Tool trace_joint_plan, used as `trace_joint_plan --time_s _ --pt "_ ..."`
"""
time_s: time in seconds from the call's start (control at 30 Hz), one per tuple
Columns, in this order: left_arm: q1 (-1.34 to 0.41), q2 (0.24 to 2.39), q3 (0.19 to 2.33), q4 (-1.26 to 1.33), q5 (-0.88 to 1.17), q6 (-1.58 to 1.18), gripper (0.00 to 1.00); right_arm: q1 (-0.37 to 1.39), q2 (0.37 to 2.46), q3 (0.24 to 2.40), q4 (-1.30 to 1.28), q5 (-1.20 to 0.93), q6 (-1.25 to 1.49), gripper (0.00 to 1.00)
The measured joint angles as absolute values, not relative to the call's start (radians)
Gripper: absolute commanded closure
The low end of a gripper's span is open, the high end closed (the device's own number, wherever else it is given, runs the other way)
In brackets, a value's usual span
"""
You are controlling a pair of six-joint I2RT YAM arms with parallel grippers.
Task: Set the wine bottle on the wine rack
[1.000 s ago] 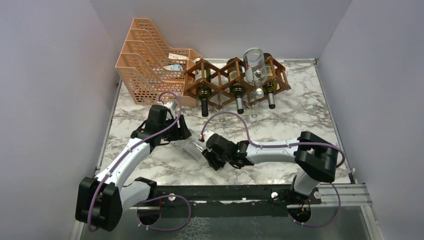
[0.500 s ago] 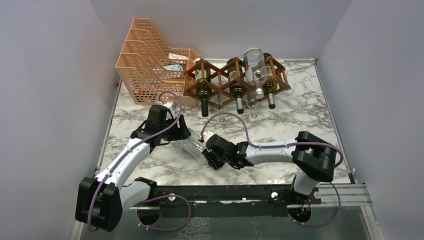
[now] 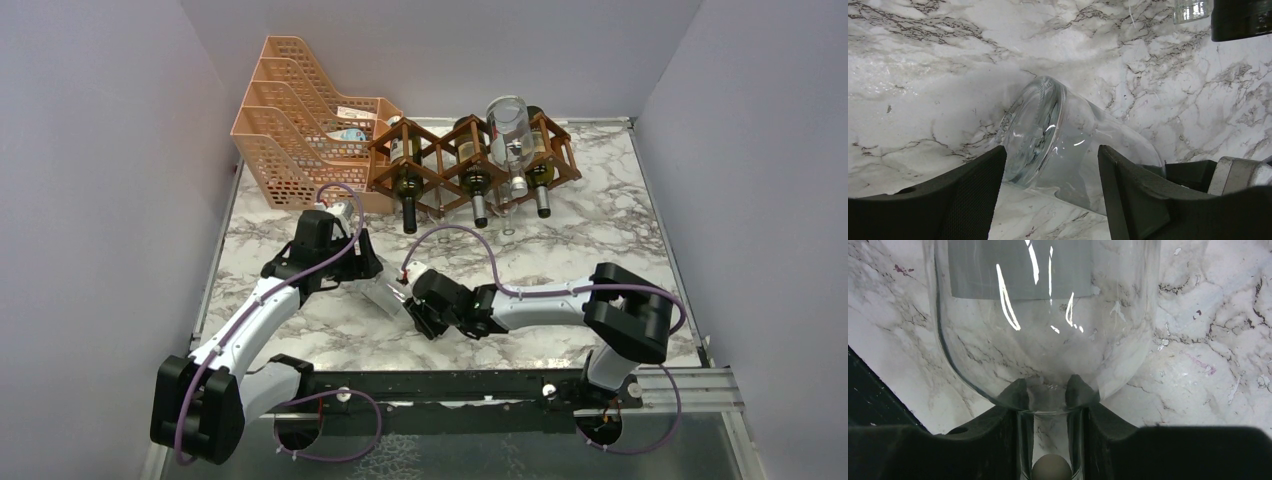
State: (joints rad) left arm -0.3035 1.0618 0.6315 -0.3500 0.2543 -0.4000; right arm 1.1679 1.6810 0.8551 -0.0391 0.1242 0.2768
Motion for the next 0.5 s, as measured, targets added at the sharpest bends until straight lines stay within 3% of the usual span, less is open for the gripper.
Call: trace_joint_plan --time_s 0.13,0.5 --pt "-0.304 1.050 0.632 -0.361 0.246 -0.413 0.02 1.168 1.670 0.842 -0.028 0.125 0.271 0.99" --pt "-0.308 0.913 0.731 -0.435 0.133 -0.476 0.01 1.168 1.505 0.765 -0.154 0.120 0.273 0.99"
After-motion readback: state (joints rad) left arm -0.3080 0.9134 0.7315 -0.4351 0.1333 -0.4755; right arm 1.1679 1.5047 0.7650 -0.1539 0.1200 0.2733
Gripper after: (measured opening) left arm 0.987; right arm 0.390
